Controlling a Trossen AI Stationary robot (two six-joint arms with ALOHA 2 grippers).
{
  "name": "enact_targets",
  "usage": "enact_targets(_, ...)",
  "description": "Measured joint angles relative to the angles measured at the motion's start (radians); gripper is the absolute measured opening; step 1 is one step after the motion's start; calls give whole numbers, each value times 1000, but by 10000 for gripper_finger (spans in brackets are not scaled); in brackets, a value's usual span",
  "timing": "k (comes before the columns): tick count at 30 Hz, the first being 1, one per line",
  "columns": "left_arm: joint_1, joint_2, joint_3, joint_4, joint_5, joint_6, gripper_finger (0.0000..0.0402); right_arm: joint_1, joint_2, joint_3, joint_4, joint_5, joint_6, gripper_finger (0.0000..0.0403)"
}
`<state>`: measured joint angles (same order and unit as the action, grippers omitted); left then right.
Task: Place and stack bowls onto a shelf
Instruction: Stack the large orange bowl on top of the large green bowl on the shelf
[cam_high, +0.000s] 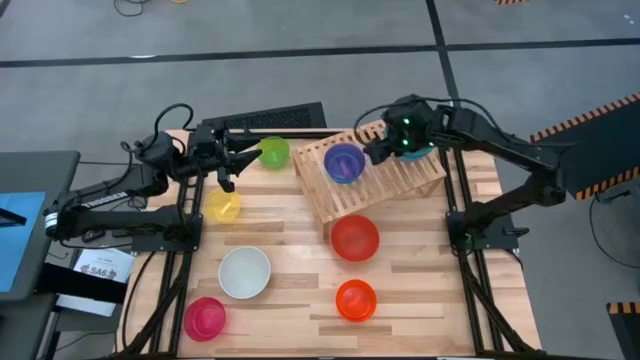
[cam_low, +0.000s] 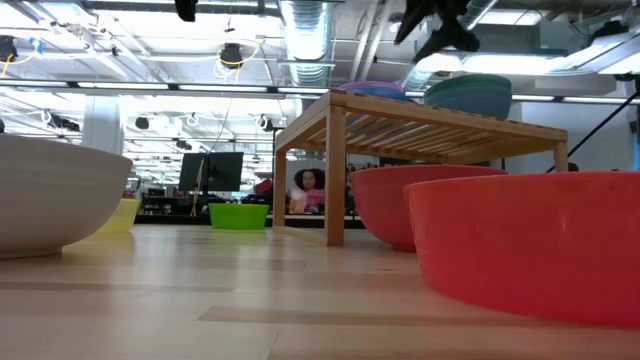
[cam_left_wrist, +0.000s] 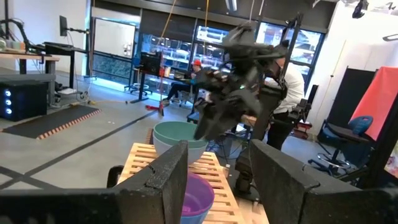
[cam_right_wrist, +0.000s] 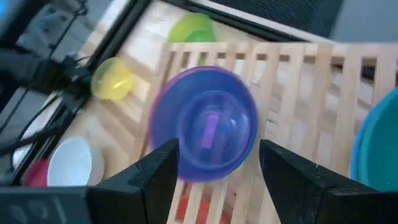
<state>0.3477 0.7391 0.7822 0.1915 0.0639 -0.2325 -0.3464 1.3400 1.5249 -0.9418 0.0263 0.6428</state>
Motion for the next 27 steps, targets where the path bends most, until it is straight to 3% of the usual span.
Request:
enact_targets(4, 0, 0, 0, -2, 4, -2, 157, 102, -47, -33, 1, 4, -71, 249)
enact_targets(8, 0, 0, 0, -2, 34, -44, 157, 238, -96, -126, 19, 110, -73, 249)
enact_targets(19, 0, 0, 0, -1, 49, -72, 157, 531, -285, -399, 288, 284, 85, 249)
enact_targets(23, 0, 0, 0, 0, 31, -89, 157, 535, -289, -401, 217, 280, 199, 249)
enact_targets(27, 0, 0, 0, 0, 29, -91, 157, 534, -252, -401, 41, 219, 447, 248)
